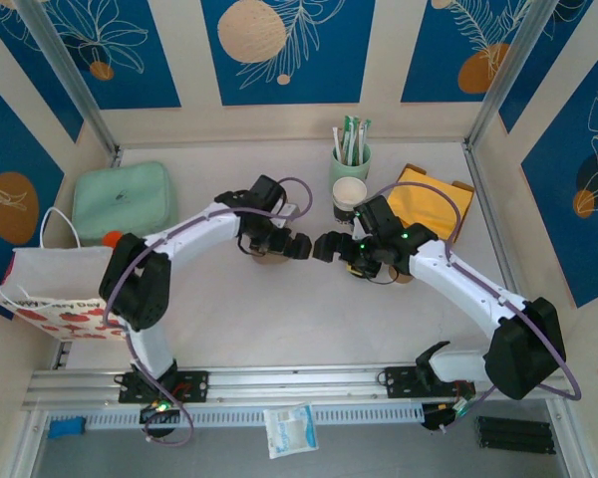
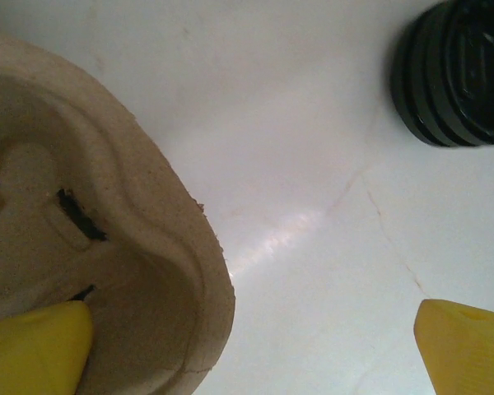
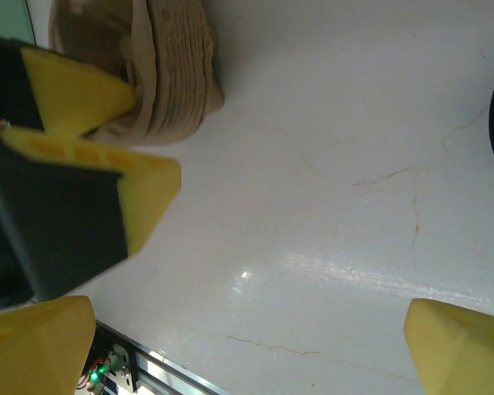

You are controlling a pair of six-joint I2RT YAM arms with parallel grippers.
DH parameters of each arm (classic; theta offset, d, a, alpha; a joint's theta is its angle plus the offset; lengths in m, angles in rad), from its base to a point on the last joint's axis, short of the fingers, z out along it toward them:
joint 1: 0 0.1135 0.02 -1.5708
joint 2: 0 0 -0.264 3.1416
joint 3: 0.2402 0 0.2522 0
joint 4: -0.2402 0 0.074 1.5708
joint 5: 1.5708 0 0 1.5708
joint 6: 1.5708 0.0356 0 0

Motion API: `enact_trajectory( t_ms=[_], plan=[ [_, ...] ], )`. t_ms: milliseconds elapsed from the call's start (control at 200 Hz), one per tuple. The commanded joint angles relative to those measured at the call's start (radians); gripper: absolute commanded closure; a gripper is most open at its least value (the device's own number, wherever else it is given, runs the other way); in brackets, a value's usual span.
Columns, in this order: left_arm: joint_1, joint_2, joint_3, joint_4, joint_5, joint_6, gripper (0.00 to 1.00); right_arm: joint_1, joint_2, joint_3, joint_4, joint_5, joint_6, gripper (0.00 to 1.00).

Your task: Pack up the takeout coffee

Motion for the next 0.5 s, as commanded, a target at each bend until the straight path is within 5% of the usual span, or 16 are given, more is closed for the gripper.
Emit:
enact_trajectory(
  t_ms=[0,210,495],
  plan=[
    [-0.013,-0.059,-0.041,0.065,0.058,-0.104,0.01,-0.006,-0.029,-0.010,0.008,-0.030,0.005,0.03],
    [0.006,-0.121,-0.013,0.083,0.031,-0.145,0.01,-0.007,-0.038,-0.011,0.008,-0.036,0.013,0.03],
    [0.159,-0.208,-0.053,0.085,-0.050,-0.139,0.01,-0.001,-0.025,-0.002,0.007,-0.032,0.017,0.03]
  ],
)
